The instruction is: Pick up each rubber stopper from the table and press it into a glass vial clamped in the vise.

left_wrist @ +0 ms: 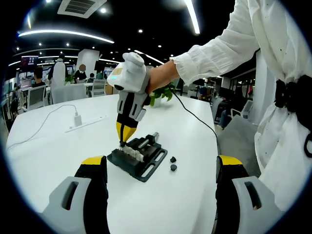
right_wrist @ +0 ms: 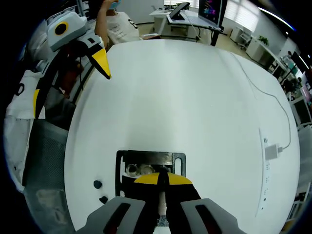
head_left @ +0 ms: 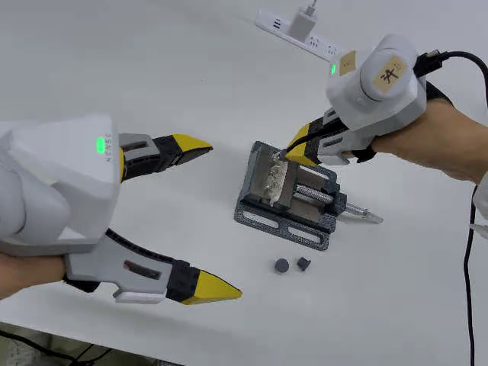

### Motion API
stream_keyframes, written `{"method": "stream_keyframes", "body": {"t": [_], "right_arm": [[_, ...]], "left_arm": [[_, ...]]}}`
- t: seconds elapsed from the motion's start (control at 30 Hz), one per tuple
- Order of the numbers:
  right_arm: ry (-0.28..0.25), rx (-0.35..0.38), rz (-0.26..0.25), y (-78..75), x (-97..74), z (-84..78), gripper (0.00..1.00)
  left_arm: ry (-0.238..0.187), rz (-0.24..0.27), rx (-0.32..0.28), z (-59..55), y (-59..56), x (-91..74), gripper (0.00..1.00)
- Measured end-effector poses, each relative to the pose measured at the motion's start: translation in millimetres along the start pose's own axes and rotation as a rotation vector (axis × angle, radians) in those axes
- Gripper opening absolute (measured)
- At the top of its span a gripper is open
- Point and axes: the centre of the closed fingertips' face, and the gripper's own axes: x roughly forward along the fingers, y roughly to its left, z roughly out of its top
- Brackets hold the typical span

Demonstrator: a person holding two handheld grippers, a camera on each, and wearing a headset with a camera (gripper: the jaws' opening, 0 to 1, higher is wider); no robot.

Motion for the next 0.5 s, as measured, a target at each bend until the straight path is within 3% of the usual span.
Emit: {"method": "stream_keyframes", "body": {"t": [0.5], "right_arm": [[0.033, -0.053, -0.014, -0.1, 0.8, -1.7, 0.00]], "left_arm": [[-0.006, 0.000, -0.003, 0.2, -0.8, 1.0, 0.90]]}}
